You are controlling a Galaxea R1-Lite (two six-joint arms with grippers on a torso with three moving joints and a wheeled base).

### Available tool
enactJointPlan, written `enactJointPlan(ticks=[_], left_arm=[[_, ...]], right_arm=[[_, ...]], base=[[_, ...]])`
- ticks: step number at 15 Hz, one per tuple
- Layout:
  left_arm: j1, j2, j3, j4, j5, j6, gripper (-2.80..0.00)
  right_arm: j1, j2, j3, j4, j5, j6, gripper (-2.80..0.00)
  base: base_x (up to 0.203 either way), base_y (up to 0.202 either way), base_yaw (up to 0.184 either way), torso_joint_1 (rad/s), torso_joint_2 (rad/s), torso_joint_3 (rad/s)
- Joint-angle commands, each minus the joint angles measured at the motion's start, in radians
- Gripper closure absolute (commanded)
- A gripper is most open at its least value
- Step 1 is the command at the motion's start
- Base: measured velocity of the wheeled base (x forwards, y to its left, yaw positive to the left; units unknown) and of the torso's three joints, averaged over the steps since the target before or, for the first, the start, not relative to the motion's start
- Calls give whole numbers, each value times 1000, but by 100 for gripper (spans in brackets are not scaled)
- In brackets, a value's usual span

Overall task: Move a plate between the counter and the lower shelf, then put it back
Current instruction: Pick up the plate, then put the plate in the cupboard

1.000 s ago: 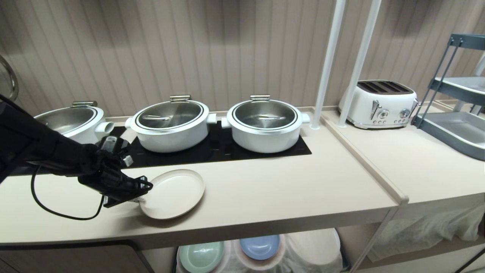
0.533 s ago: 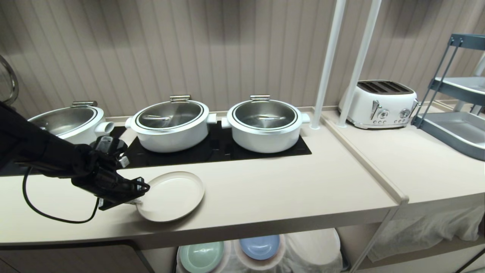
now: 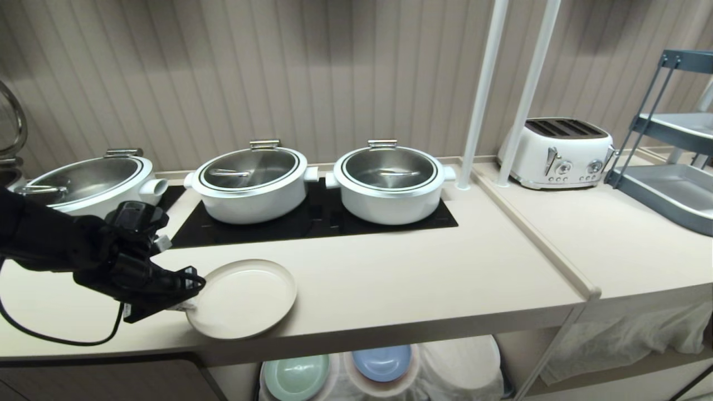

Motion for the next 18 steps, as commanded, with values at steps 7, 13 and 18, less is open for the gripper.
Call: enactJointPlan(ticks=[7, 13, 18], left_arm=[[65, -241, 144, 67, -40, -2, 0], [64, -435, 232, 219, -115, 4, 0], [17, -595, 384, 231, -120, 5, 0]], right_arm=[[0, 0, 0, 0, 0, 0, 0], [0, 0, 0, 0, 0, 1, 0], [0, 0, 0, 0, 0, -1, 0]], base=[[0, 0, 0, 0, 0, 0], [0, 0, 0, 0, 0, 0], [0, 0, 0, 0, 0, 0]])
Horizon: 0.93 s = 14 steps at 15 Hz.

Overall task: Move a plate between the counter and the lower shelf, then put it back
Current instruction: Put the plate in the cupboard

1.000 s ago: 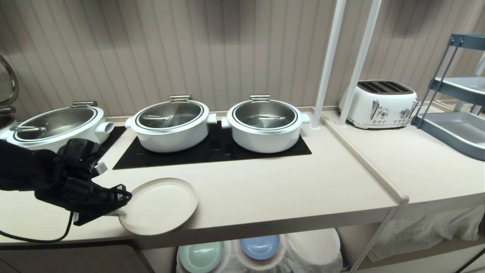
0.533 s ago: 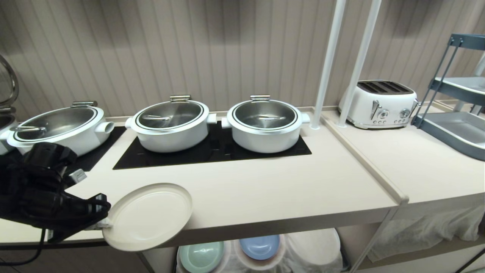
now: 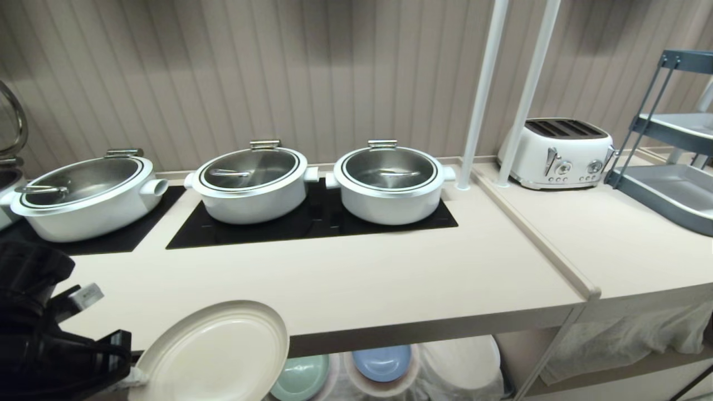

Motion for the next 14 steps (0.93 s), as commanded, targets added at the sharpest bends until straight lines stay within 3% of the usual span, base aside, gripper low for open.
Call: enactJointPlan(ticks=[1, 6, 14], left_arm=[[-26, -102, 64, 3, -2, -3, 0], [-107, -224, 182, 4, -25, -4, 0], [-152, -326, 233, 73, -25, -4, 0]], right_arm=[[0, 0, 0, 0, 0, -1, 0], [0, 0, 0, 0, 0, -1, 0], [0, 0, 0, 0, 0, -1, 0]], base=[[0, 0, 0, 0, 0, 0], [0, 0, 0, 0, 0, 0], [0, 0, 0, 0, 0, 0]])
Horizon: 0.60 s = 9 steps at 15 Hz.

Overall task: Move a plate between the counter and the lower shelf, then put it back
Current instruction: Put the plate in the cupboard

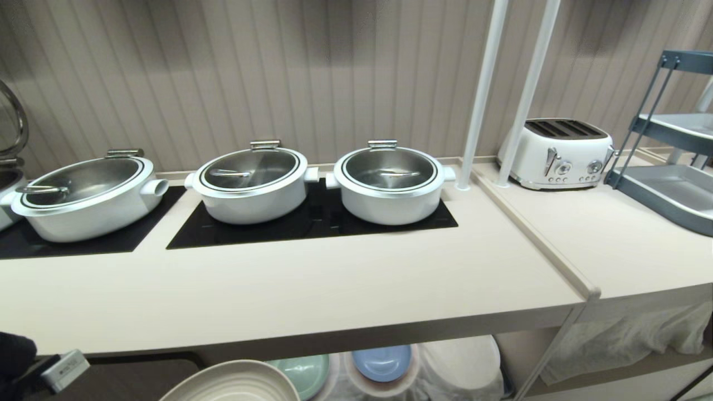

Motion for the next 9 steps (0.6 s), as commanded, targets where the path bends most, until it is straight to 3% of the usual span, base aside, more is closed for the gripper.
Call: enactJointPlan(ticks=[1, 9], left_arm=[[-26, -43, 19, 24, -2, -2, 0], [-49, -95, 50, 46, 5, -2, 0]], right_arm=[[0, 0, 0, 0, 0, 0, 0], [0, 0, 0, 0, 0, 1, 0]], base=[[0, 0, 0, 0, 0, 0], [0, 0, 0, 0, 0, 0]])
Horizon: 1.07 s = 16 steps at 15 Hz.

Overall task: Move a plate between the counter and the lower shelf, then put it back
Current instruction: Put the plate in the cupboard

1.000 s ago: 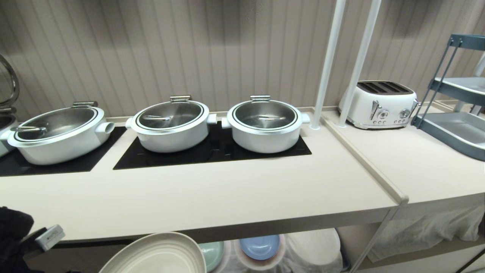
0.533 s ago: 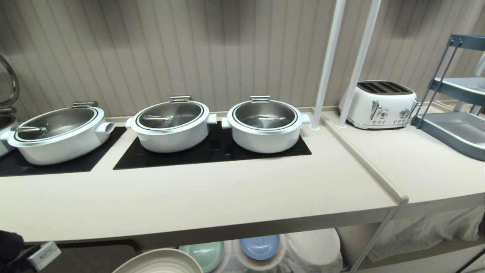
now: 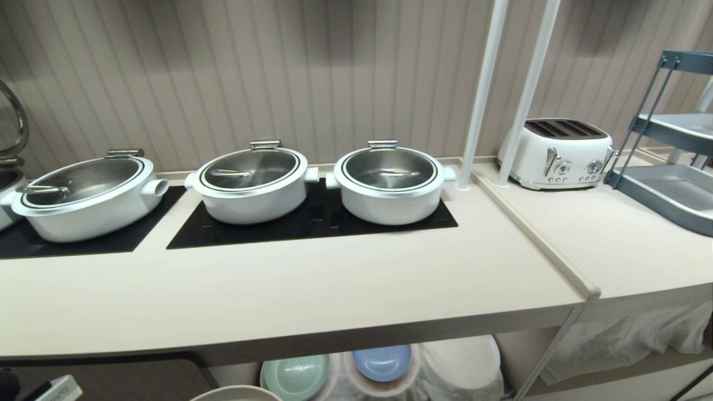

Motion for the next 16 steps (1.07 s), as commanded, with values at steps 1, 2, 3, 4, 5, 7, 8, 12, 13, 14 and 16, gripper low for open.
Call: enactJointPlan(ticks=[1, 2, 3, 4, 5, 7, 8, 12, 13, 14, 16], left_arm=[[-1, -3, 1, 2, -2, -2, 0], [-1, -4, 1, 2, 0, -2, 0], [1, -6, -1, 2, 1, -2, 0], [-1, -9, -2, 1, -1, -2, 0], [-1, -9, -1, 1, -5, -2, 0], [1, -10, 1, 2, -8, -2, 0], [0, -10, 0, 1, -8, -2, 0], [-2, -9, -2, -2, -10, -2, 0], [-1, -9, -1, -2, -10, -2, 0], [-1, -9, -1, -2, -9, -2, 0], [-1, -10, -1, -2, -8, -2, 0]], right_arm=[[0, 0, 0, 0, 0, -2, 0], [0, 0, 0, 0, 0, -2, 0], [0, 0, 0, 0, 0, -1, 0], [0, 0, 0, 0, 0, 0, 0], [0, 0, 0, 0, 0, -2, 0], [0, 0, 0, 0, 0, -2, 0], [0, 0, 0, 0, 0, 0, 0], [0, 0, 0, 0, 0, -2, 0], [0, 0, 0, 0, 0, -1, 0], [0, 0, 0, 0, 0, -2, 0], [0, 0, 0, 0, 0, -1, 0]], base=[[0, 0, 0, 0, 0, 0], [0, 0, 0, 0, 0, 0], [0, 0, 0, 0, 0, 0], [0, 0, 0, 0, 0, 0], [0, 0, 0, 0, 0, 0], [0, 0, 0, 0, 0, 0], [0, 0, 0, 0, 0, 0], [0, 0, 0, 0, 0, 0], [0, 0, 0, 0, 0, 0], [0, 0, 0, 0, 0, 0], [0, 0, 0, 0, 0, 0]])
